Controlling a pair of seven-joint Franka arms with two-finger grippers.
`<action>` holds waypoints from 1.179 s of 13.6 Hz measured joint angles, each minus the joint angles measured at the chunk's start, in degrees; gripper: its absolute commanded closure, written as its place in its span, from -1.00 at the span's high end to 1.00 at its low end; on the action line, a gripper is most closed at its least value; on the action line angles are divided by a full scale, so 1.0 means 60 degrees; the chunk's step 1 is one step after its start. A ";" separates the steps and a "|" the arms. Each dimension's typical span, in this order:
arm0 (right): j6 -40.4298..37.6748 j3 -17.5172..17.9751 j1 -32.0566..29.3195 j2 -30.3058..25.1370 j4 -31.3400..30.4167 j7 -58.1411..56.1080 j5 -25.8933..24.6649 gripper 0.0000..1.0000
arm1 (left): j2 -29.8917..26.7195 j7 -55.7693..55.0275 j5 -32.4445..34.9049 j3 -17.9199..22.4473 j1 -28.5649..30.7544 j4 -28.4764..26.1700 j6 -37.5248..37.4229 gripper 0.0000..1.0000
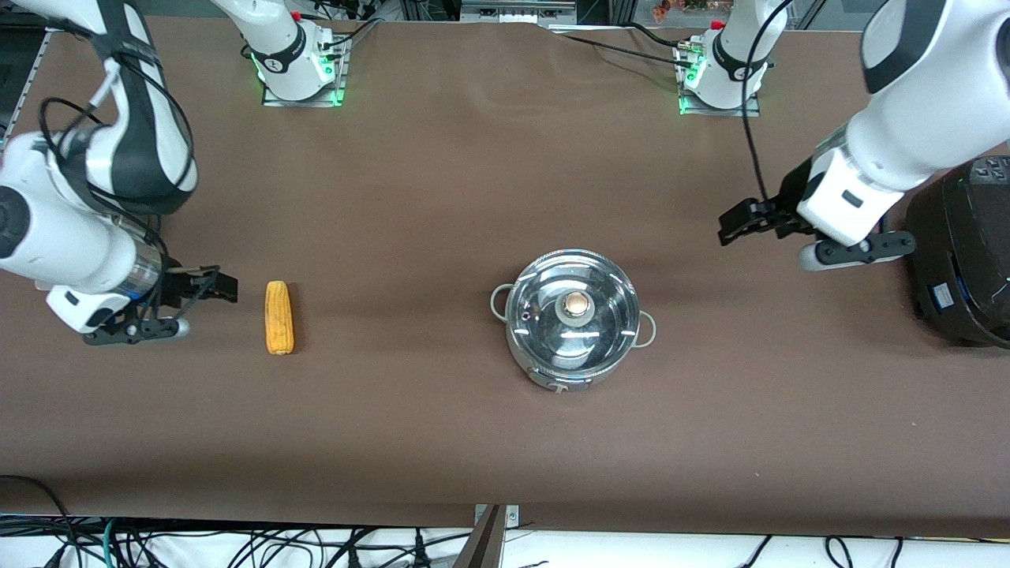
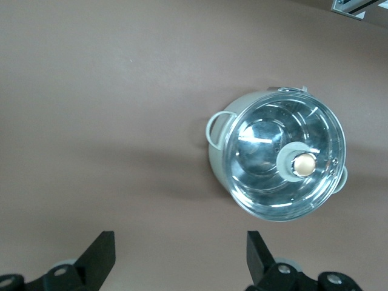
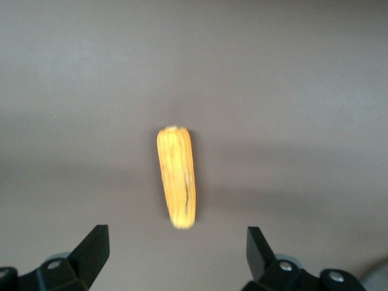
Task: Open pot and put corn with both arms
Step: 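Move the right gripper to the corn while the left gripper reaches the lid, then grasp the corn with the right gripper while the left gripper grasps the lid knob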
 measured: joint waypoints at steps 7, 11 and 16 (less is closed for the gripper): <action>0.3572 0.0022 0.0149 0.0216 -0.2860 0.0009 0.0001 1.00 | 0.1165 -0.3328 -0.0006 -0.0084 -0.1614 0.0825 0.0284 0.98; 0.4762 0.0021 0.0149 0.0269 -0.3652 -0.0009 0.0000 1.00 | 0.2560 -0.4237 0.0338 -0.0052 -0.2685 0.1455 0.1225 0.98; 0.6041 -0.0011 0.0129 0.0806 -0.3943 -0.0528 -0.0004 1.00 | 0.3723 -0.4186 0.0743 0.0170 -0.3104 0.1636 0.2304 0.99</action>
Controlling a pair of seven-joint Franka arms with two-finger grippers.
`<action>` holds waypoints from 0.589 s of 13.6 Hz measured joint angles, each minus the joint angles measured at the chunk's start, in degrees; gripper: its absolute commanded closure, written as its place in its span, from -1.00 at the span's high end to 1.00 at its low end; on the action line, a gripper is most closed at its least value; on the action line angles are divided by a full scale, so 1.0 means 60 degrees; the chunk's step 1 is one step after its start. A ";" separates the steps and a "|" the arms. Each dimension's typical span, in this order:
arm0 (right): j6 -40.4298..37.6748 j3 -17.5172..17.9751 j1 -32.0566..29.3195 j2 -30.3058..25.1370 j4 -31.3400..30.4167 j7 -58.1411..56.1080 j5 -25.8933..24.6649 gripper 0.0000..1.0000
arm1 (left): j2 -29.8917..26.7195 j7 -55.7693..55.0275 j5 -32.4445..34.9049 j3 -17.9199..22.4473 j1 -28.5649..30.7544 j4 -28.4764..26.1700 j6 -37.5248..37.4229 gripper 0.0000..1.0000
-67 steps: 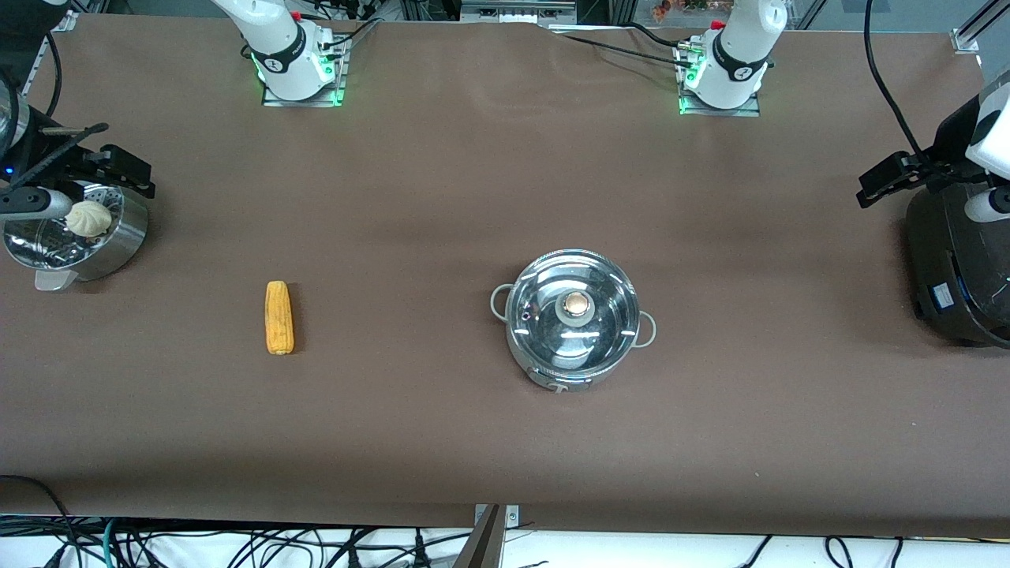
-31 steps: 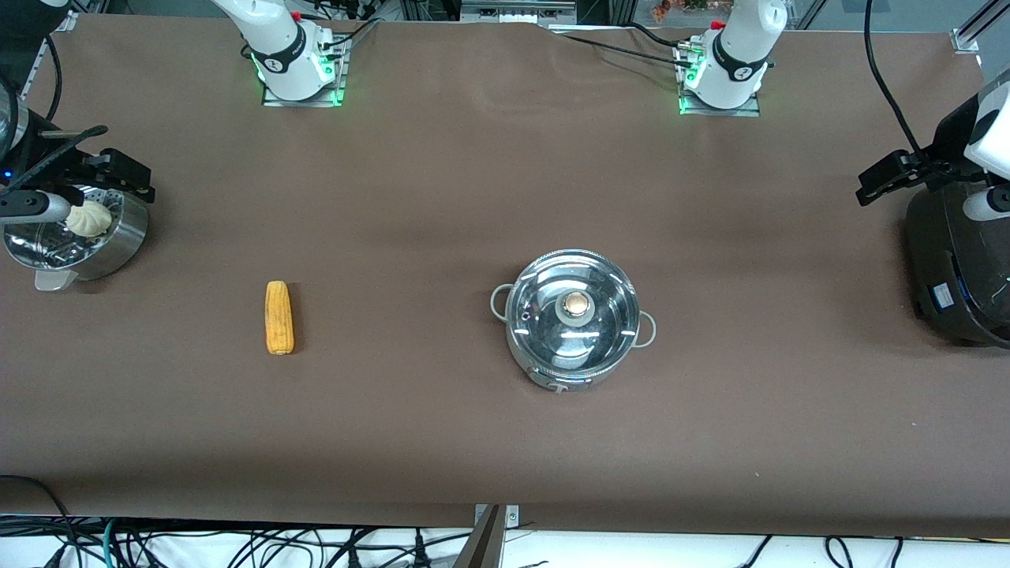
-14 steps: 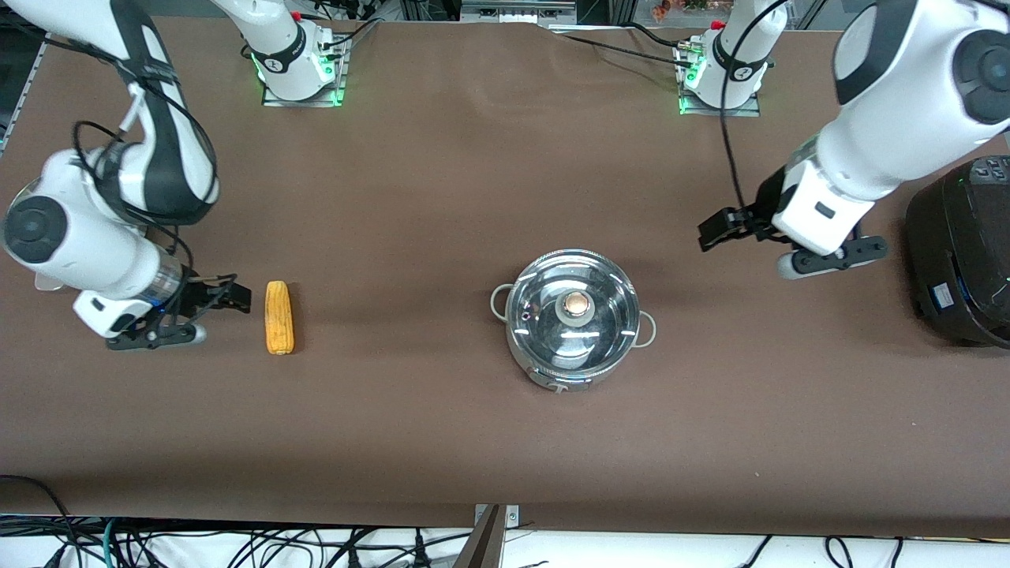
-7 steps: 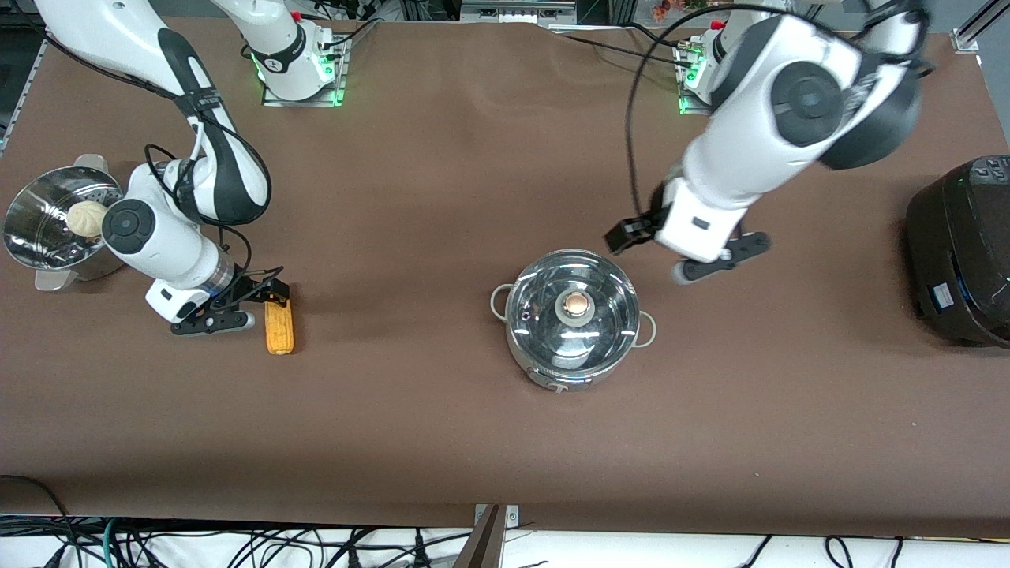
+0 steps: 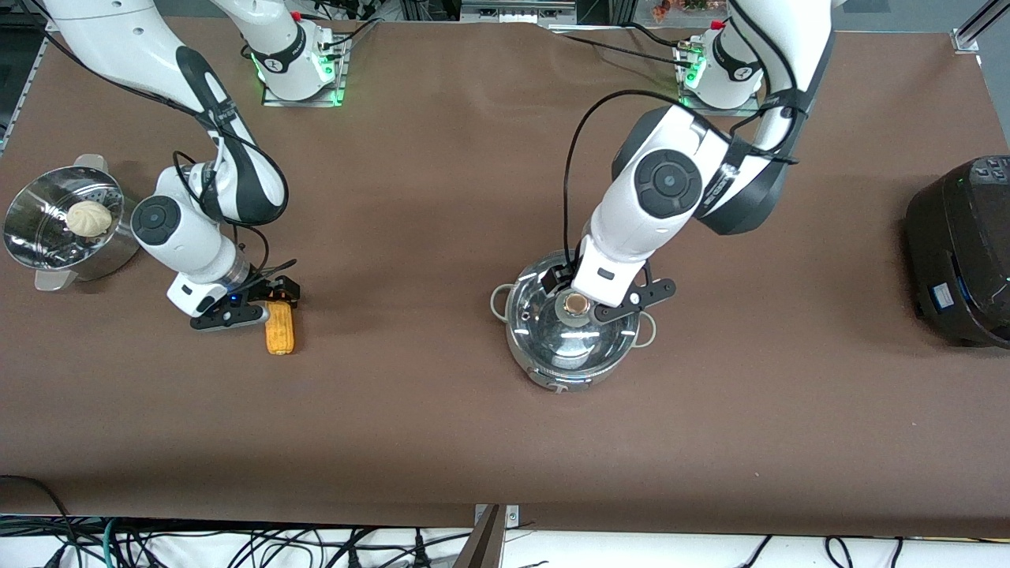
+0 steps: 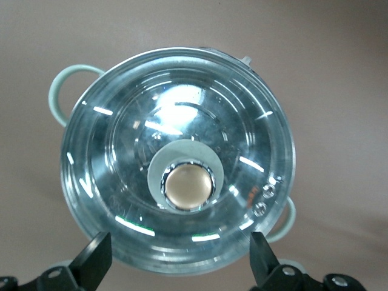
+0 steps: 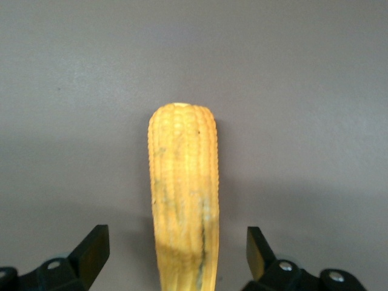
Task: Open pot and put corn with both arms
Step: 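Grasp the corn with the right gripper while the left gripper grasps the lid knob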
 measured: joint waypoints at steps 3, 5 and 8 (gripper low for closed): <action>0.0844 -0.0047 -0.0018 0.0524 -0.0003 -0.0258 0.0000 0.99 | 0.0477 0.0000 0.0428 0.0021 -0.0337 0.0029 0.0362 0.99; 0.1017 -0.0049 -0.0020 0.0707 -0.0002 -0.0286 0.0000 -0.35 | 0.0618 0.0004 0.0442 0.0031 -0.0398 0.0057 0.0514 0.99; 0.1025 -0.0049 -0.0021 0.0717 0.0021 -0.0291 0.0000 -1.00 | 0.0631 0.0605 0.0456 0.0303 -0.0401 0.0096 0.0517 0.99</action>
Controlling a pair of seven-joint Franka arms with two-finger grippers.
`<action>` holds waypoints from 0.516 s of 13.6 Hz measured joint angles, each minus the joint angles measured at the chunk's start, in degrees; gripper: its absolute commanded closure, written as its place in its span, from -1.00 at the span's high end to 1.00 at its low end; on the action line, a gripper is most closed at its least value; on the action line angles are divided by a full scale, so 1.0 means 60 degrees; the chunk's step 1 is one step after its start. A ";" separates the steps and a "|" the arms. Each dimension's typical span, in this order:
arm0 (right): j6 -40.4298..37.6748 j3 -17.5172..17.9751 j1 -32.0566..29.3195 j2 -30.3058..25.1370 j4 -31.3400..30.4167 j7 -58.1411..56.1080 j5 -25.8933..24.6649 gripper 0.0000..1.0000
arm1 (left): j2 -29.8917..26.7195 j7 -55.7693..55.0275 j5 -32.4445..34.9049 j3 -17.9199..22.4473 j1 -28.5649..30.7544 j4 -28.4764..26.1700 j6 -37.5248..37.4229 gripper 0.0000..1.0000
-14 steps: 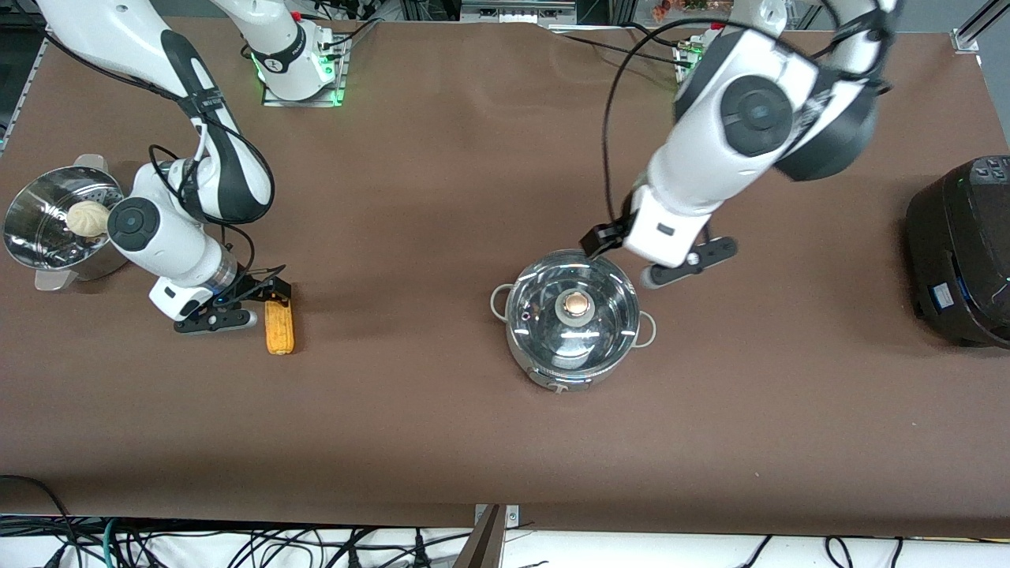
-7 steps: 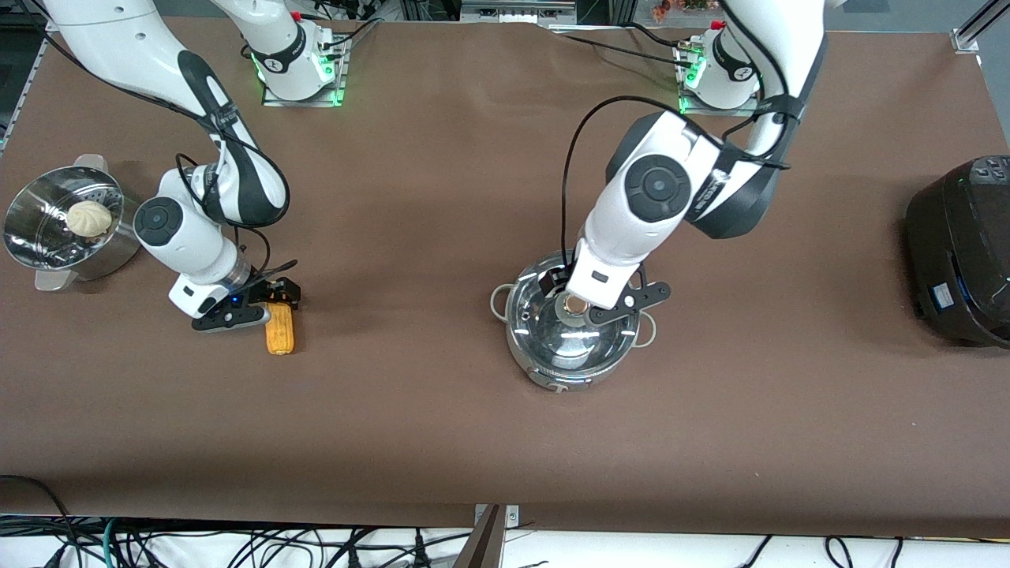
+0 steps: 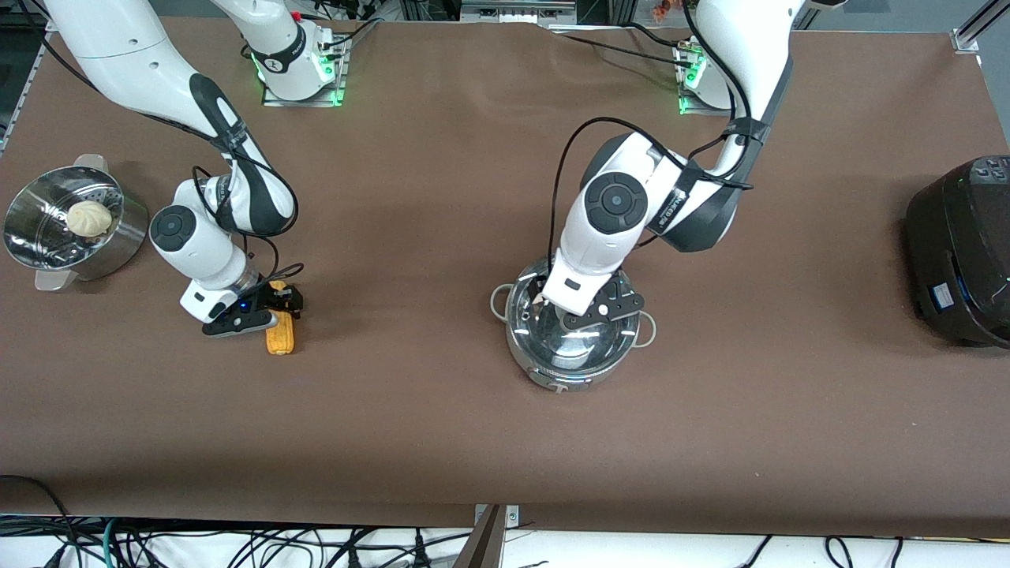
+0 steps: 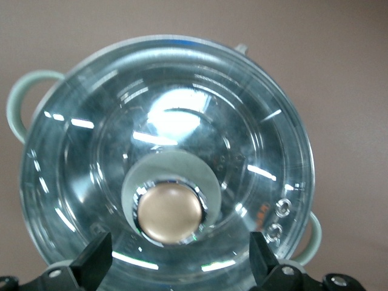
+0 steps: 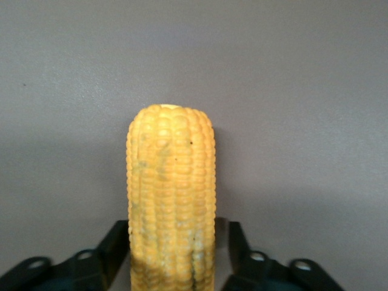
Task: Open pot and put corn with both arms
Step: 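Grasp the corn with the right gripper while the left gripper grasps the lid knob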
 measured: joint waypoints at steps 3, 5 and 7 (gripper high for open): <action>-0.0333 0.0000 0.0000 -0.0024 0.0151 0.0000 0.0000 -1.00 | 0.0002 0.0399 0.0000 0.0284 0.0008 0.0020 0.0001 0.99; -0.1131 0.0000 0.0000 -0.0048 0.0544 0.0000 0.0000 -1.00 | 0.0041 0.0424 0.0000 0.0286 -0.0001 0.0020 0.0001 0.97; -0.1655 0.0000 0.0000 -0.0080 0.0896 0.0000 0.0000 -1.00 | 0.0118 0.0424 0.0000 0.0280 -0.0029 0.0021 0.0003 0.86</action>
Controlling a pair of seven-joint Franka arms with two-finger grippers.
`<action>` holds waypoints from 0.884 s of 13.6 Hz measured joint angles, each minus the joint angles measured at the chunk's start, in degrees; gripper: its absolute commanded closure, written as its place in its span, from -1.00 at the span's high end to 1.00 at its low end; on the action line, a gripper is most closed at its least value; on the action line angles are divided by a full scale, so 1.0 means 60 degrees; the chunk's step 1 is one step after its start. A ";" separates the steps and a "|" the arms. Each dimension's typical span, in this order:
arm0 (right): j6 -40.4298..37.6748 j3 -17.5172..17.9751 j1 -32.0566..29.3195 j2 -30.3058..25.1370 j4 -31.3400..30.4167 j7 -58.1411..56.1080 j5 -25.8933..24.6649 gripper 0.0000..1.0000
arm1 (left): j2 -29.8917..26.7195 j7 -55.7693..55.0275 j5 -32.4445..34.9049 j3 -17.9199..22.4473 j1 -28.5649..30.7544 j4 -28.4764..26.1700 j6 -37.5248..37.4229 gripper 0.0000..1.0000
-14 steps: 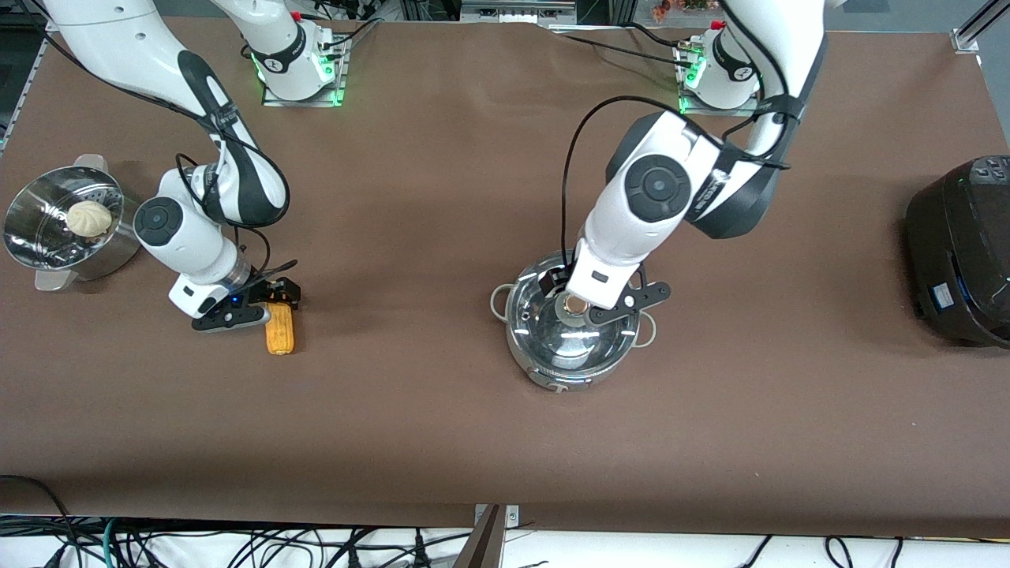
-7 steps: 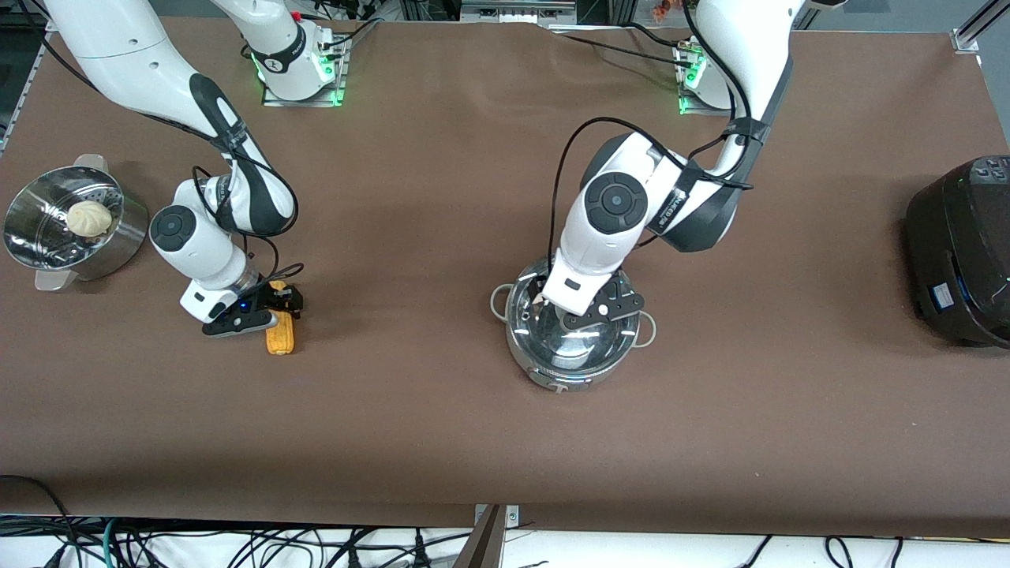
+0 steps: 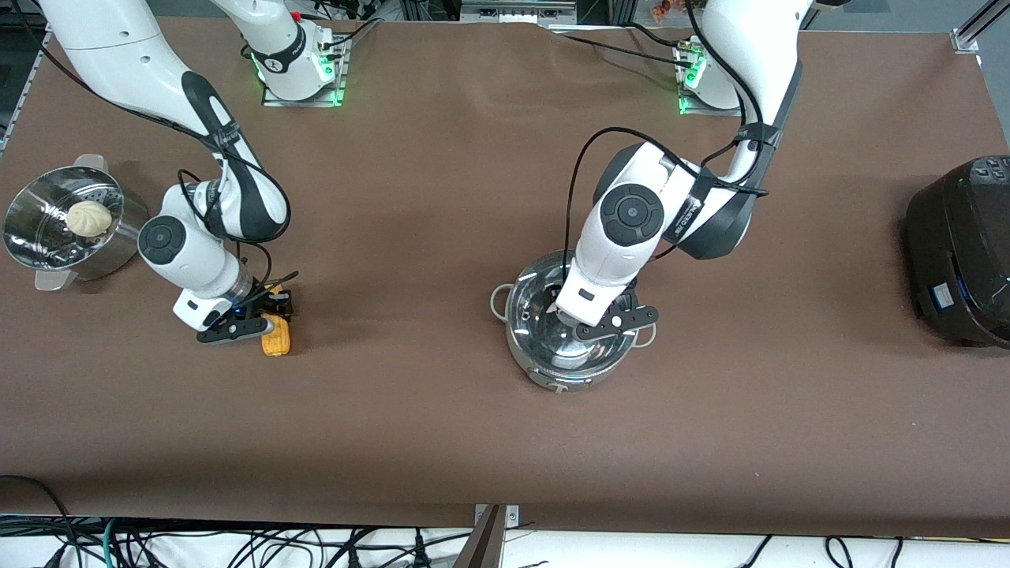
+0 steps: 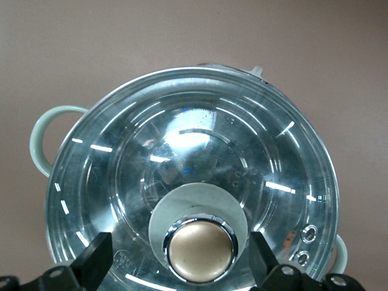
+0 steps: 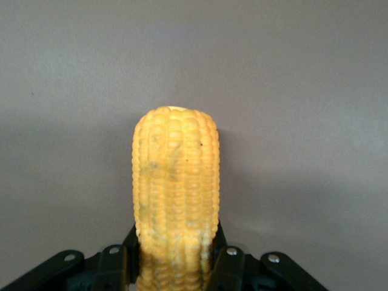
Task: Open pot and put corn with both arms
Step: 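Grasp the corn with the right gripper while the left gripper grasps the lid knob, then lift the corn with the right gripper while the left gripper lifts the lid away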
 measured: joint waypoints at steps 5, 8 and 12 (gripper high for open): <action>-0.1614 0.0003 0.0001 -0.0660 0.0577 0.0000 0.0000 -1.00 | 0.0141 -0.0001 0.0000 0.0000 -0.0076 0.0023 0.0204 0.80; -0.3852 0.0020 0.0015 -0.0982 0.1943 0.0000 0.0005 -1.00 | 0.0141 -0.0002 0.0000 0.0000 -0.0076 0.0158 0.0215 0.76; -0.6075 0.0145 0.0389 -0.1039 0.3702 0.0630 0.0037 -1.00 | 0.0157 -0.0001 0.0000 0.0000 -0.0079 0.0181 0.0215 0.47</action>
